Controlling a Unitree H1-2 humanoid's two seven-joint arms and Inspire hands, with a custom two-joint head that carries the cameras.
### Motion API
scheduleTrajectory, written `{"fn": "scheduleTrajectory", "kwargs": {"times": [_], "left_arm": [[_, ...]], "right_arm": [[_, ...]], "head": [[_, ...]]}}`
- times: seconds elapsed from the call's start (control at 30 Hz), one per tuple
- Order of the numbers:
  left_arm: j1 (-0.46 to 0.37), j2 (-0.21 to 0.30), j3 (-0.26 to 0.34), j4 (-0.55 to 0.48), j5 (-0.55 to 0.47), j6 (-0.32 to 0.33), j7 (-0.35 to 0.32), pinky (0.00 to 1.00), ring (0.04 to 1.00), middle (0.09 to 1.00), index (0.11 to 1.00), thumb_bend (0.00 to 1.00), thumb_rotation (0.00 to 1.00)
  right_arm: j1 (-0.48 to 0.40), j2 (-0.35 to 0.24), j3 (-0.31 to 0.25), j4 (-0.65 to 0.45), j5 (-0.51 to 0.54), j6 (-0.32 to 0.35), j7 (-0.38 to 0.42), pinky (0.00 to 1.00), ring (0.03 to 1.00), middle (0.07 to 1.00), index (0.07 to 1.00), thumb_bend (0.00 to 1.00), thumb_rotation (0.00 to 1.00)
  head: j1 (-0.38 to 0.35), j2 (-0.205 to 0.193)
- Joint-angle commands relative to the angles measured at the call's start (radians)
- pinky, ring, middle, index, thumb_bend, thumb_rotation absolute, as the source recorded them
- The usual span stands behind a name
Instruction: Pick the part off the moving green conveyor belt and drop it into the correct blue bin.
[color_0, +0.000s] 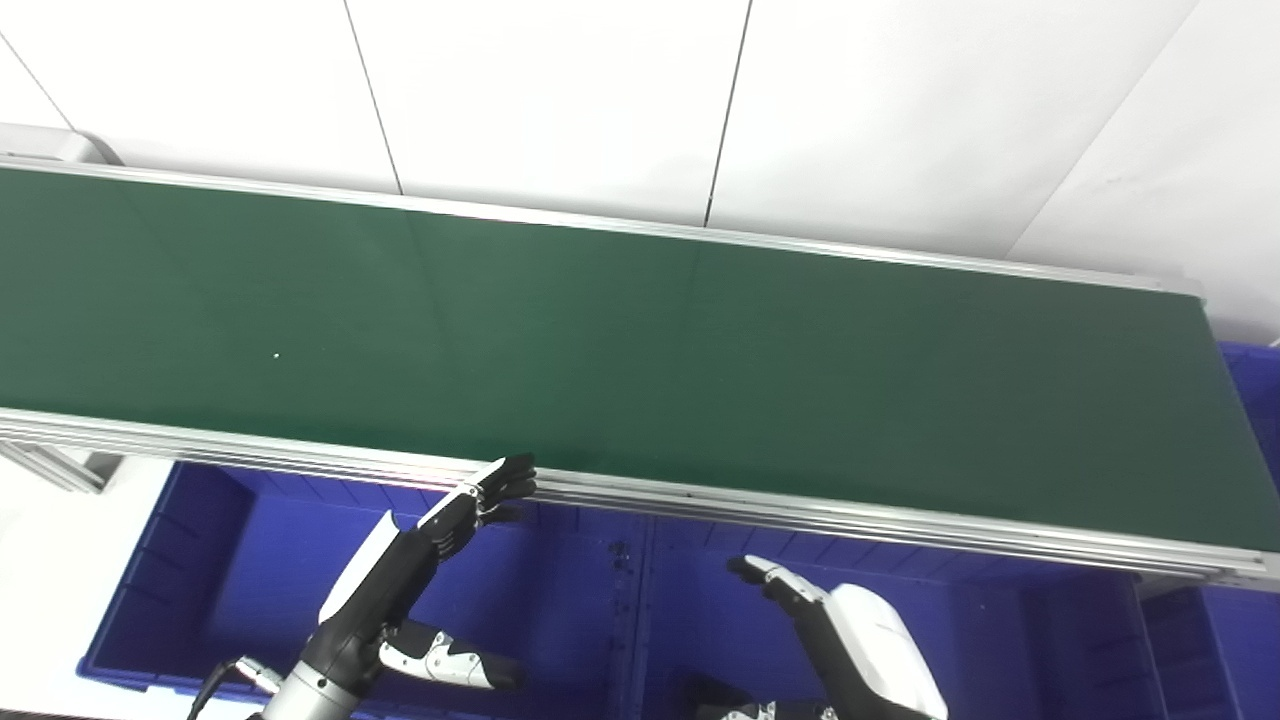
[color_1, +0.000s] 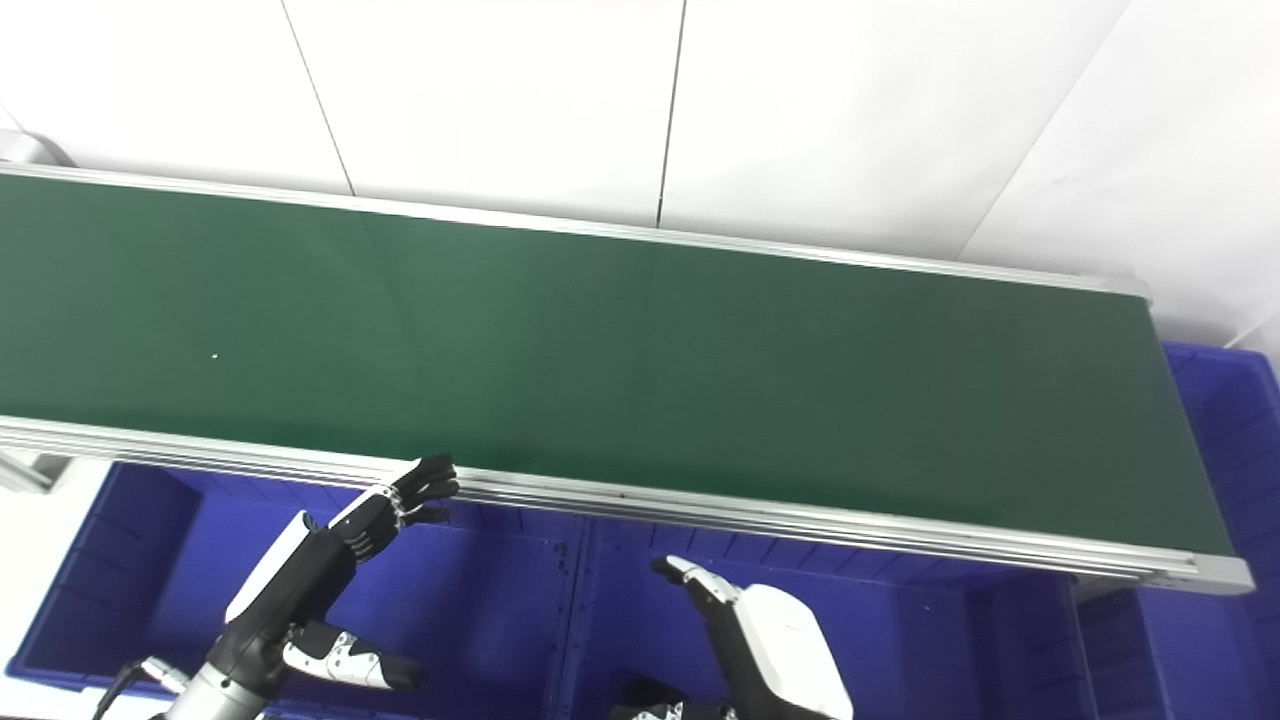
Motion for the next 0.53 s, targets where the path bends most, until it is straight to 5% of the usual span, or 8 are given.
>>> {"fn": "scheduleTrajectory", "kwargs": {"times": [0.0, 0.17, 0.5], "left_arm": [[-0.002, 0.004, 0.010, -0.030, -0.007, -0.036, -0.005, 0.82, 0.893, 0.925, 0.930, 0.92, 0.44], [-0.012, -0.001, 0.015, -0.017, -0.021, -0.036, -0.019, 0.84, 0.902, 0.929, 0.935, 0.90, 0.43], [-0.018, -0.012, 0.017, 0.010, -0.014, -0.036, -0.023, 0.84, 0.902, 0.932, 0.933, 0.90, 0.41]], "right_arm": [[0.020, -0.005, -0.005, -0.010, 0.095, -0.120, -0.086, 0.69, 0.790, 0.834, 0.849, 0.72, 0.25], [0.025, -0.009, -0.019, 0.083, 0.254, -0.246, -0.168, 0.71, 0.793, 0.843, 0.887, 0.74, 0.27], [-0.009, 0.005, -0.031, 0.151, 0.347, -0.243, -0.206, 0.74, 0.829, 0.873, 0.933, 0.79, 0.25]], "head": [[0.001, -0.005], [0.002, -0.008], [0.004, -0.033]]}}
